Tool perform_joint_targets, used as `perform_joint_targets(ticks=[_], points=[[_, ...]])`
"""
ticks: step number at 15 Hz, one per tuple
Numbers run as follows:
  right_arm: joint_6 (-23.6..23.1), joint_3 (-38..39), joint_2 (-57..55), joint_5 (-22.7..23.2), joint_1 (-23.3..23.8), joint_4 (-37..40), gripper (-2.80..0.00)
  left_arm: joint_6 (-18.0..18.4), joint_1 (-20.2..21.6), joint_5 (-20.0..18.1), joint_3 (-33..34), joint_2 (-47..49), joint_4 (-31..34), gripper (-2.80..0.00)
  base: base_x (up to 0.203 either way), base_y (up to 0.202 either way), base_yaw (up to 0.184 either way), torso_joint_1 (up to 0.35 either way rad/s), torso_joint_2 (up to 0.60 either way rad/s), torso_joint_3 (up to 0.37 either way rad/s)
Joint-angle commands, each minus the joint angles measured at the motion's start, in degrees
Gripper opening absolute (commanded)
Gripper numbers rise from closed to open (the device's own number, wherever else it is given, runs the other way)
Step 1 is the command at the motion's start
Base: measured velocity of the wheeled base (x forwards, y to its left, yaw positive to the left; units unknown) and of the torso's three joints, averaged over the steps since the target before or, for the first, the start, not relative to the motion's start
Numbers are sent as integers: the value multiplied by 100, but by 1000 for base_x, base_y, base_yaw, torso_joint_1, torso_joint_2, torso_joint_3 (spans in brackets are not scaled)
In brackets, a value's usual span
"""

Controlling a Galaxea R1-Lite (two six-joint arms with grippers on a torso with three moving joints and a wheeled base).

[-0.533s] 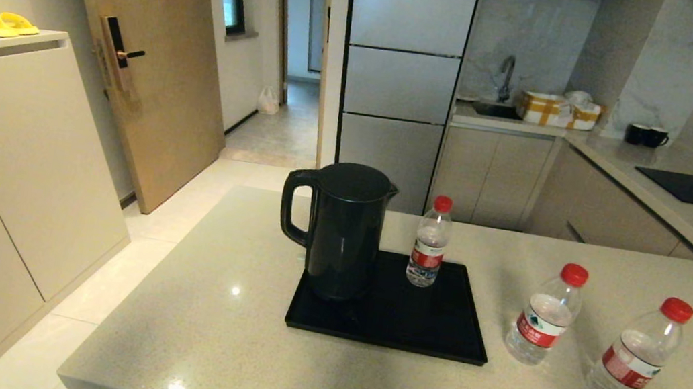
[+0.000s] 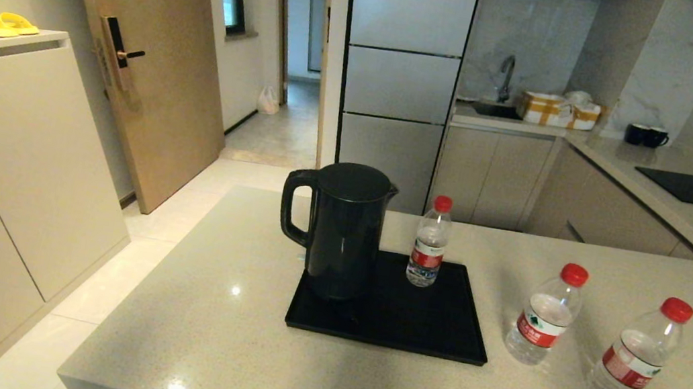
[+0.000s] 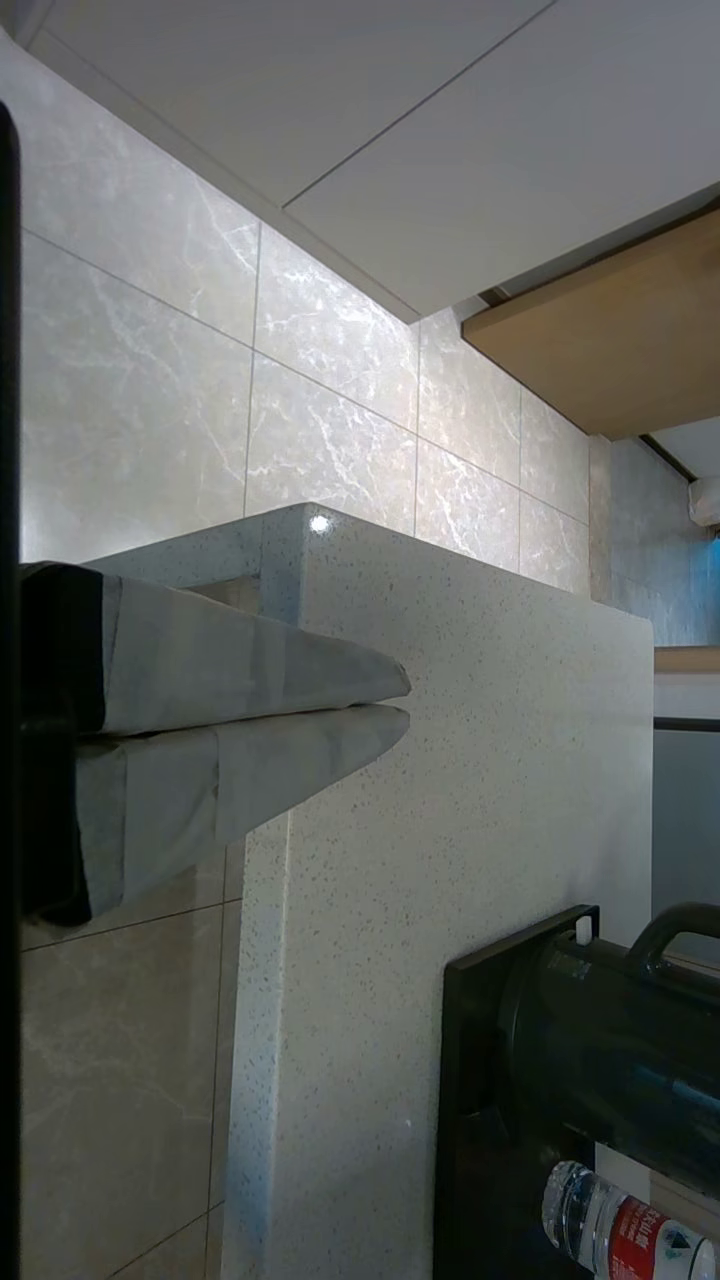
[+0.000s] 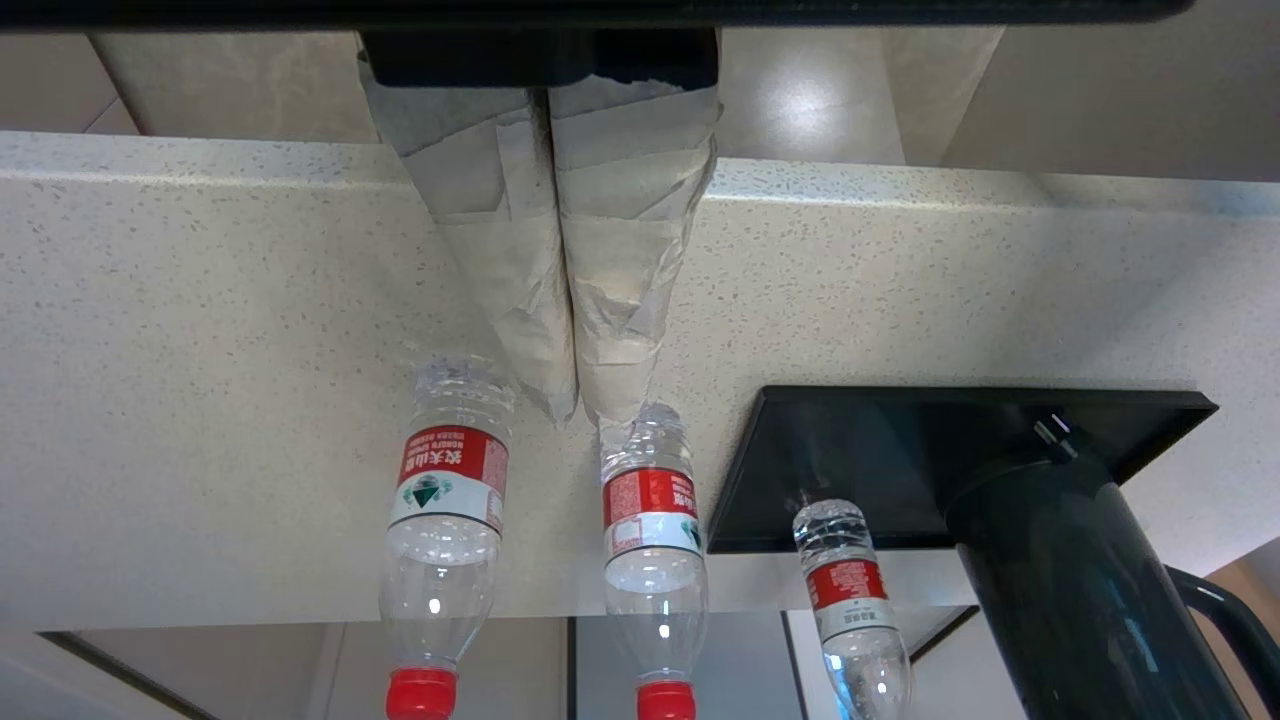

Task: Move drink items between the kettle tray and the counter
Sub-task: Return the bottled water to its original position

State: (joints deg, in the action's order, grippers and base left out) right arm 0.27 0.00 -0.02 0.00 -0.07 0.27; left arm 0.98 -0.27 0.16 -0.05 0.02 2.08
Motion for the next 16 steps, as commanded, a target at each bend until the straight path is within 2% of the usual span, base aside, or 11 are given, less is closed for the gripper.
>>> perform_joint_targets(ticks=[1, 3, 4, 5, 7, 9, 10, 11, 13, 16], points=[[12, 0, -15, -4, -1, 15, -280, -1, 0, 2, 5, -2, 2, -280, 0, 0, 0, 0, 0, 0], [-12, -284, -105, -48, -1, 228, -280, -1, 0, 2, -2, -3, 2, -280, 0, 0, 0, 0, 0, 0], [69, -729, -387, -63, 1, 326, -280, -3, 0, 2, 2, -7, 2, -280, 0, 0, 0, 0, 0, 0], [349, -1343, -843, -78, 2, 380, -280, -1, 0, 2, 5, -5, 2, -280, 0, 0, 0, 0, 0, 0], [914, -3134, -2133, -92, 4, 735, -280, -1, 0, 2, -3, -3, 2, -280, 0, 0, 0, 0, 0, 0], [1054, -4630, -3330, 64, -65, 1797, -280, -4, 0, 2, 5, -2, 2, -280, 0, 0, 0, 0, 0, 0], [1035, -4995, -3636, 247, -115, 2138, -280, -1, 0, 2, -4, -5, 0, -280, 0, 0, 0, 0, 0, 0], [959, -5156, -3795, 451, -160, 2327, -280, -1, 0, 2, 5, -2, 2, -280, 0, 0, 0, 0, 0, 0], [699, -4760, -4236, 764, -227, 2111, -280, -1, 0, 2, 5, -9, -1, -280, 0, 0, 0, 0, 0, 0], [376, -3127, -5896, 1107, -373, 529, -280, -3, 0, 2, -2, -7, -2, -280, 0, 0, 0, 0, 0, 0]])
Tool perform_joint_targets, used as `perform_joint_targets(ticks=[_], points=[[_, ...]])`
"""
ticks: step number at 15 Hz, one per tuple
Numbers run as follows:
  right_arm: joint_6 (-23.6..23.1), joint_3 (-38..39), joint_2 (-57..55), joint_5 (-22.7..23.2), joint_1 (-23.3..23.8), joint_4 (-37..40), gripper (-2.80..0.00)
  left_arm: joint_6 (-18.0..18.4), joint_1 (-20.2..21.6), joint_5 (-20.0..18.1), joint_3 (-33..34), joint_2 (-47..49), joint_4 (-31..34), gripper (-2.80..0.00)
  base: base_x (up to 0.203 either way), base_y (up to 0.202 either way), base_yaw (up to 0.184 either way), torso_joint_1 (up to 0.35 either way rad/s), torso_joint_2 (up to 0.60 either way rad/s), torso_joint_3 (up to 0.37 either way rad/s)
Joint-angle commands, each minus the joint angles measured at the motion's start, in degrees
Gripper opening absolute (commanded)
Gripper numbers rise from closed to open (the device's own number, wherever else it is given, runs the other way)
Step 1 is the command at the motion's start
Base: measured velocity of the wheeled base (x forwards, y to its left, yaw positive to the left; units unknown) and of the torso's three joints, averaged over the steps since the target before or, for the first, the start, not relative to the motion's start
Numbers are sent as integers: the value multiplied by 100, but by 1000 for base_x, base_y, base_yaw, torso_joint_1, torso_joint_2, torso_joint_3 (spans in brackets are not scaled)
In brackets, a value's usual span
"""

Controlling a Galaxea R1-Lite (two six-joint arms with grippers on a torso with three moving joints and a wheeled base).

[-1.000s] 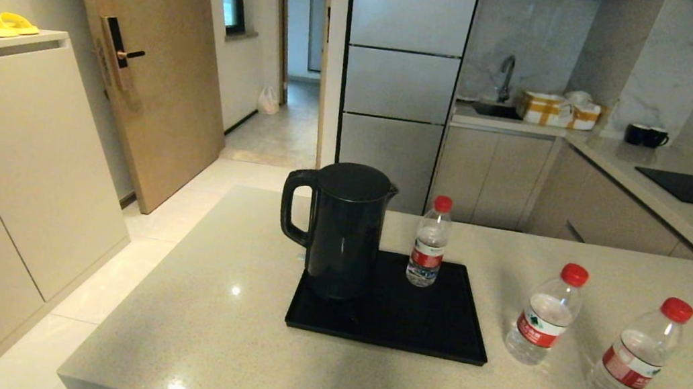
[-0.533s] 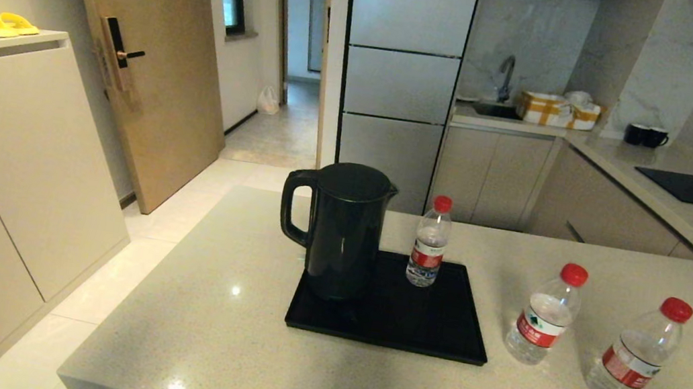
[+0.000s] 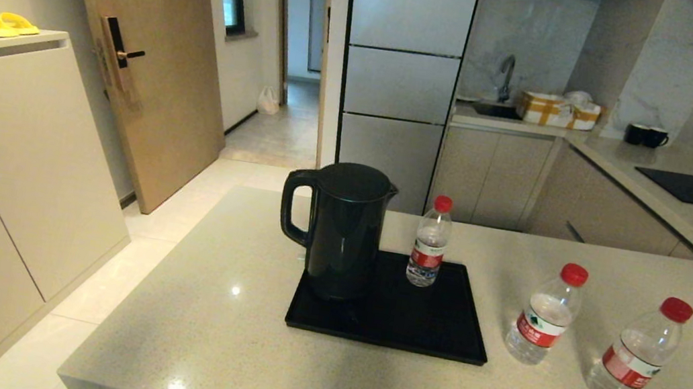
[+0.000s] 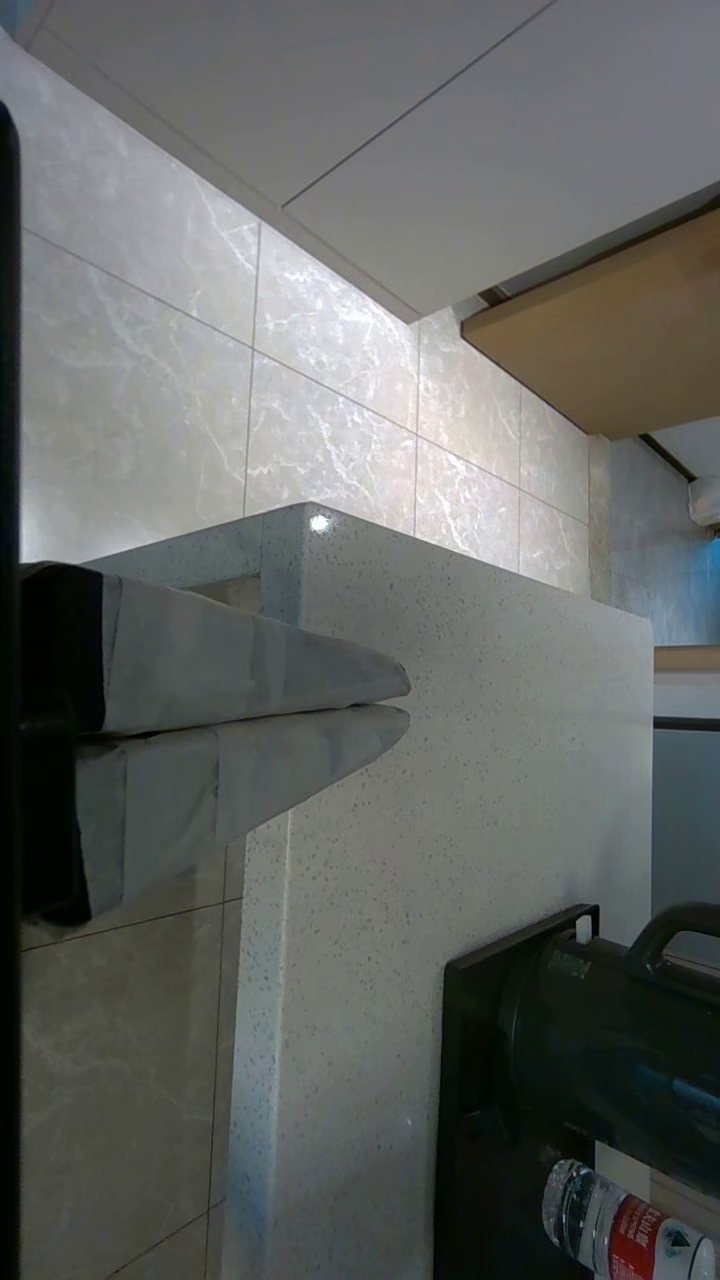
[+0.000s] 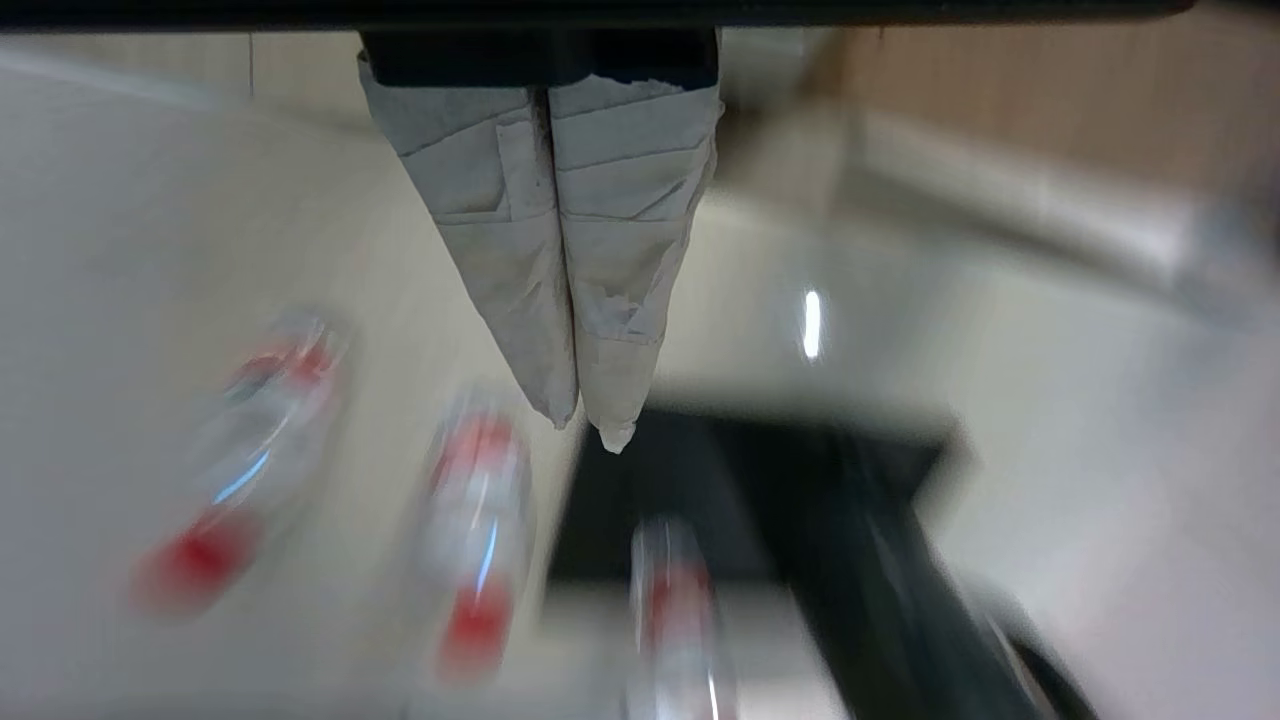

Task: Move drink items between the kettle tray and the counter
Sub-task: Return the bottled water to its original position

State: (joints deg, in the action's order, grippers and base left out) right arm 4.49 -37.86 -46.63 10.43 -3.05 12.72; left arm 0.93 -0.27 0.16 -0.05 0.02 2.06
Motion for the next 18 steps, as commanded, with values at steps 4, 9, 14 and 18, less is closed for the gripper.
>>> perform_joint_targets(ticks=[4, 9, 14, 18], points=[[-297, 1795, -3542, 305, -325, -3355, -280, 1, 0, 2, 0, -8, 4, -280, 0, 0, 0, 0, 0, 0], [-429, 2650, -6299, -489, -487, -7960, -280, -5, 0, 2, -4, -2, -4, -280, 0, 0, 0, 0, 0, 0], [-281, 3075, -7445, -1327, -718, -9981, 0, 4, 0, 2, 1, -2, -2, -280, 0, 0, 0, 0, 0, 0], [166, 3074, -7255, -1412, -645, -10038, 0, 4, 0, 2, 2, -11, 0, -280, 0, 0, 0, 0, 0, 0]])
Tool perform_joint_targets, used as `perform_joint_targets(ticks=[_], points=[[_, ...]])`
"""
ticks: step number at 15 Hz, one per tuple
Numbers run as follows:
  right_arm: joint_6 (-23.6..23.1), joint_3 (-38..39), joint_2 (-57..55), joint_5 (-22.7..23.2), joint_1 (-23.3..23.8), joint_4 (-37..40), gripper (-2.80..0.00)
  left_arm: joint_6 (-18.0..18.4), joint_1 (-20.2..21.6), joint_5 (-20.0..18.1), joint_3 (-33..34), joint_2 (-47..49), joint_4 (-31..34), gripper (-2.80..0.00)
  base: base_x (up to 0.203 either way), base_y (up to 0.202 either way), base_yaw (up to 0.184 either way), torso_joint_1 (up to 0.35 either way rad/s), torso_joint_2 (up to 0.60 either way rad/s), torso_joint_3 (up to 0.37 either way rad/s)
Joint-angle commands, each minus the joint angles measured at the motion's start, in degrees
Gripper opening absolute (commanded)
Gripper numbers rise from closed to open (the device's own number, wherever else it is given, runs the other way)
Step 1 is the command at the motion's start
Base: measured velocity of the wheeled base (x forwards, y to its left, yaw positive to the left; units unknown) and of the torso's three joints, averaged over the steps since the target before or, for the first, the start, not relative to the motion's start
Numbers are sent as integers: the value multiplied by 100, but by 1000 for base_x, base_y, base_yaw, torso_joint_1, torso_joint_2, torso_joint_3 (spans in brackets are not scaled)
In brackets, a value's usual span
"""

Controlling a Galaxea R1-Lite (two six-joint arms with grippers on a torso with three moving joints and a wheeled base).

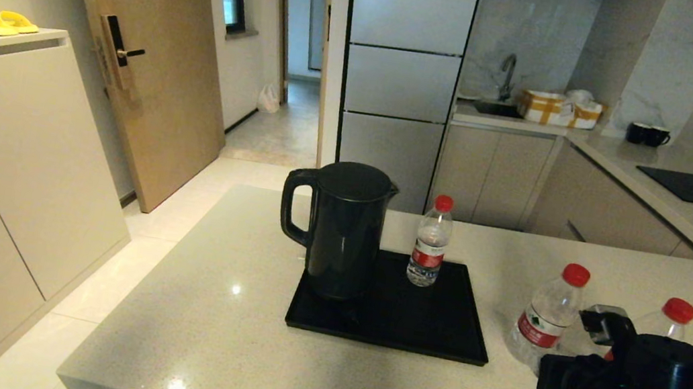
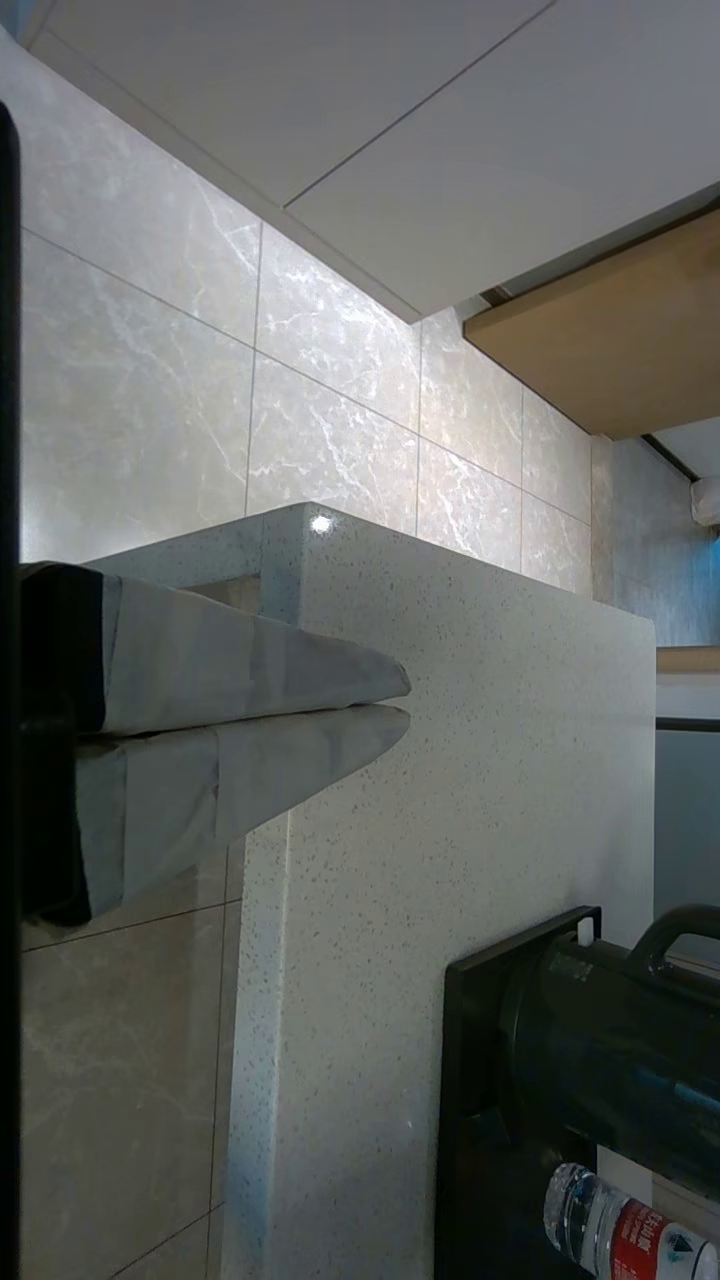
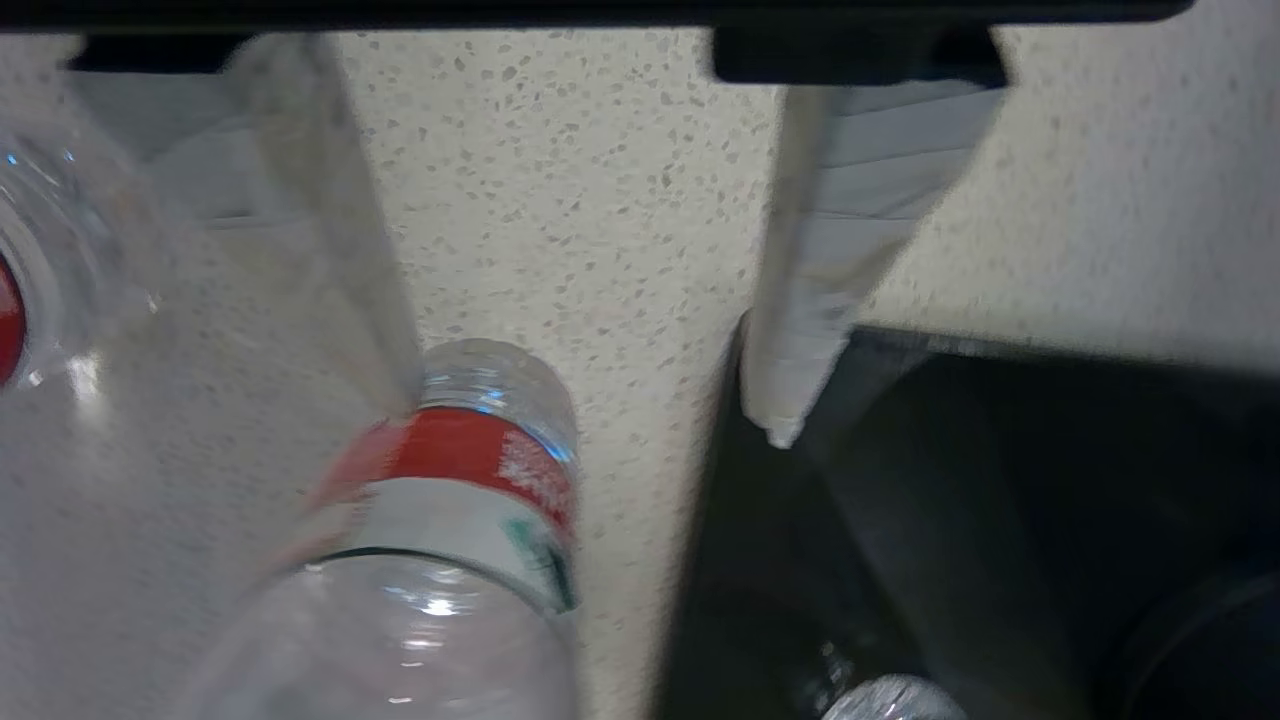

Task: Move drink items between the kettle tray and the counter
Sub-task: Return the bottled water to its original position

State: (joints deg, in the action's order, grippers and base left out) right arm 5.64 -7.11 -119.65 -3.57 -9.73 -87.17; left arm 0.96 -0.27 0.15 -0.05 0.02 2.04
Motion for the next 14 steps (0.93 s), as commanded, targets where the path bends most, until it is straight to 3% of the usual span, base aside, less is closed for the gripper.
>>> perform_joint_targets(ticks=[1, 5, 8, 14], points=[[51, -1, 62, -41, 40, -49, 0, 0, 0, 2, 5, -11, -1, -280, 0, 0, 0, 0, 0, 0], [62, -86, 10, -179, 165, -49, 0, 0, 0, 2, -2, -11, -1, -280, 0, 0, 0, 0, 0, 0], [101, -701, -451, -518, 203, -49, 0, 0, 0, 2, -3, -9, 4, -280, 0, 0, 0, 0, 0, 0], [119, -1456, -789, -581, 189, -23, 0, 0, 0, 2, 5, -8, 2, -280, 0, 0, 0, 0, 0, 0]])
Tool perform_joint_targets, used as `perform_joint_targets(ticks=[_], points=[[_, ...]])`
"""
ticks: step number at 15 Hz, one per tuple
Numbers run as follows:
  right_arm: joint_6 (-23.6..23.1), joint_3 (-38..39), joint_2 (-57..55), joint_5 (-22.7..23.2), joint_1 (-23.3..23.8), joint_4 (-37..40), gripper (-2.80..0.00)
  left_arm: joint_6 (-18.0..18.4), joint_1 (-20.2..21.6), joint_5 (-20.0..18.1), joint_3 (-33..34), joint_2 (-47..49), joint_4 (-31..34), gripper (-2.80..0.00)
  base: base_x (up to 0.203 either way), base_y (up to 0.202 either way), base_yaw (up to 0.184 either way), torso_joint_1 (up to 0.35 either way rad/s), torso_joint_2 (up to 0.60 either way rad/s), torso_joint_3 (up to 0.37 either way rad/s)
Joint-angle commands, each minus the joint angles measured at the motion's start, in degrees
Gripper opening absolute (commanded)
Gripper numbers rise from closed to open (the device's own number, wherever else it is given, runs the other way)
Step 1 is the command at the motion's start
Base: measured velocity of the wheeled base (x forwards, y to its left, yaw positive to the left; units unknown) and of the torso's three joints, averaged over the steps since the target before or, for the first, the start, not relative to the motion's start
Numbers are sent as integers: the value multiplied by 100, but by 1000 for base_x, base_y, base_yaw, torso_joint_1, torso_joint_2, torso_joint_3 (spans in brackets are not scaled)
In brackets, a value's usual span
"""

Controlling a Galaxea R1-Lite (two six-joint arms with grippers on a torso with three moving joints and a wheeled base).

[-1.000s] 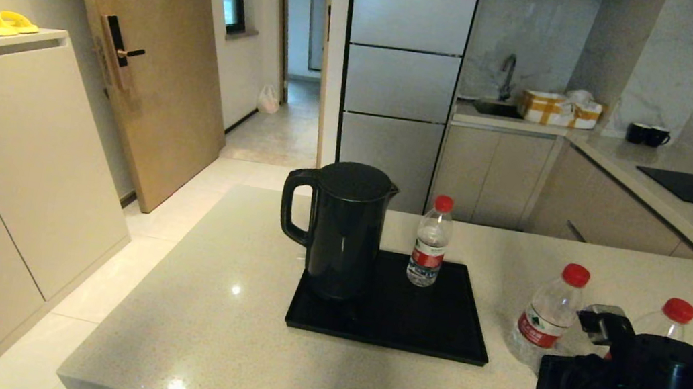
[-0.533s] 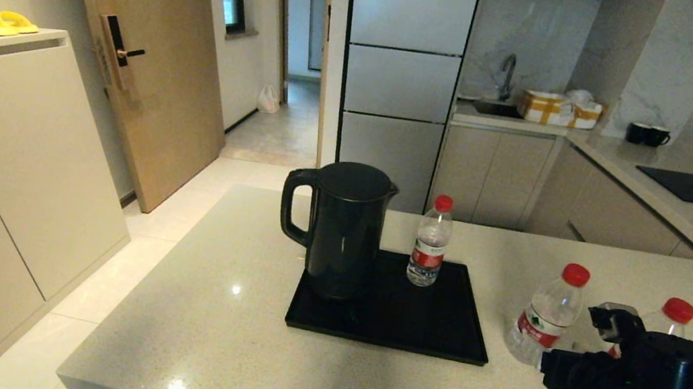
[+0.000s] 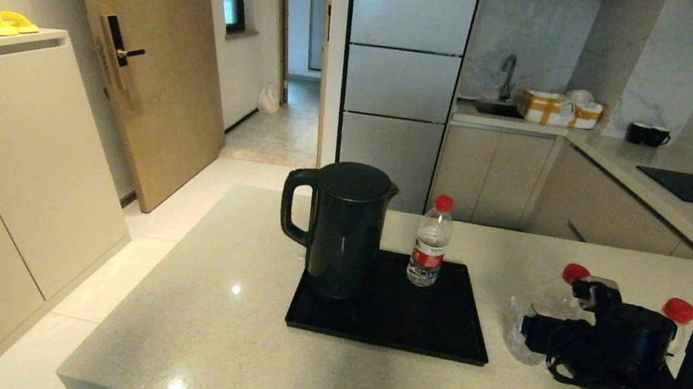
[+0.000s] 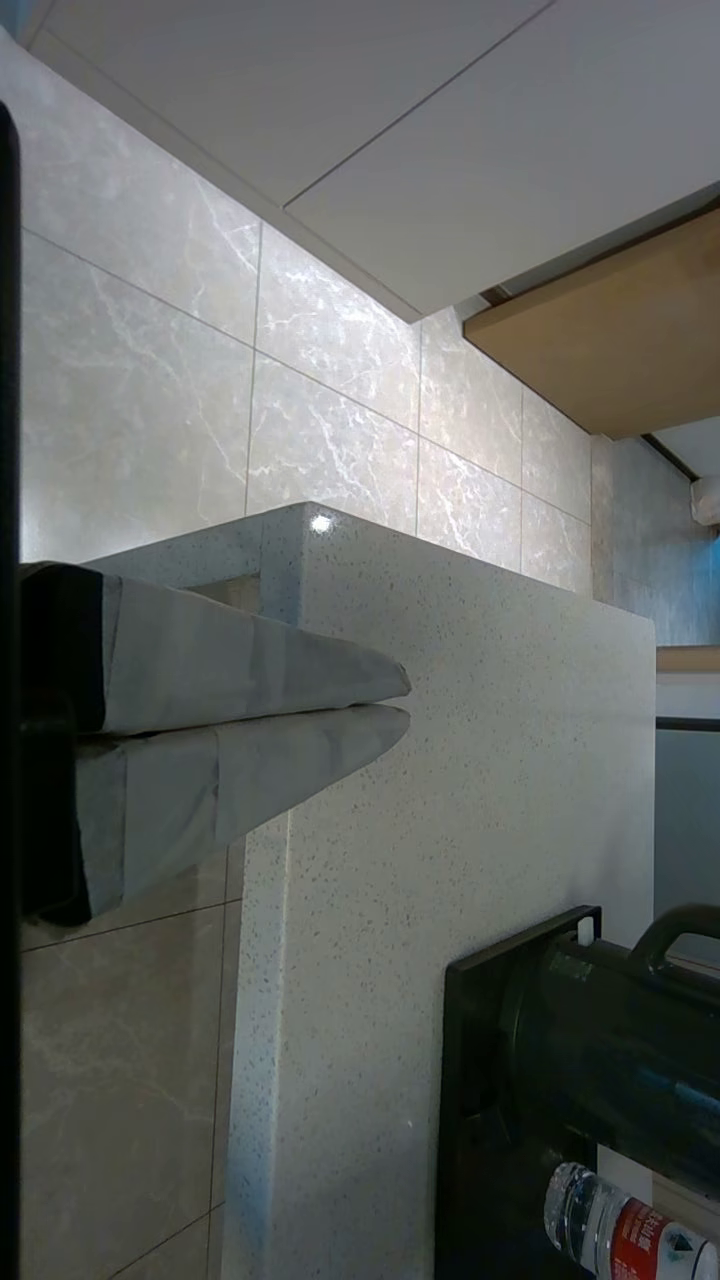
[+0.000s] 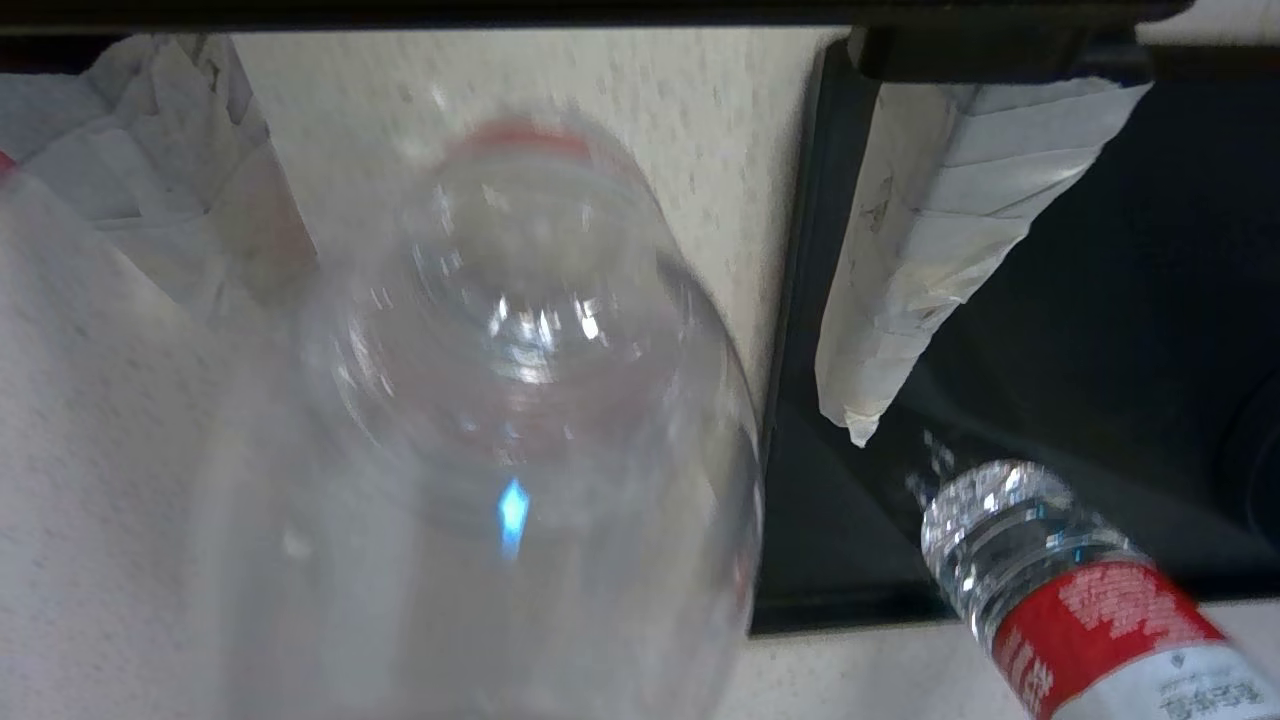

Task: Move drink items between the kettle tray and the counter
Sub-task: Return the bottled water to its original position

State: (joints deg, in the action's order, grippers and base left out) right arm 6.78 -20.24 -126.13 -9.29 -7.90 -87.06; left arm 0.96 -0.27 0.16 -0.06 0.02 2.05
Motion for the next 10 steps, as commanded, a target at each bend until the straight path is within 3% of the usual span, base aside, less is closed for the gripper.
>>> perform_joint_targets(ticks=[1, 7, 8, 10], points=[[0, -240, -203, -15, 8, -9, 0, 0, 0, 2, 6, -2, -2, -280, 0, 0, 0, 0, 0, 0], [-22, -693, -428, -87, 202, 330, 0, 0, 0, 2, -2, -3, -1, -280, 0, 0, 0, 0, 0, 0], [-45, -703, -445, -111, 227, 356, -280, 0, 0, 2, 6, -2, 1, -280, 0, 0, 0, 0, 0, 0], [-36, -727, -378, -111, 227, 365, -280, 0, 1, 2, -1, -3, -2, -280, 0, 0, 0, 0, 0, 0]])
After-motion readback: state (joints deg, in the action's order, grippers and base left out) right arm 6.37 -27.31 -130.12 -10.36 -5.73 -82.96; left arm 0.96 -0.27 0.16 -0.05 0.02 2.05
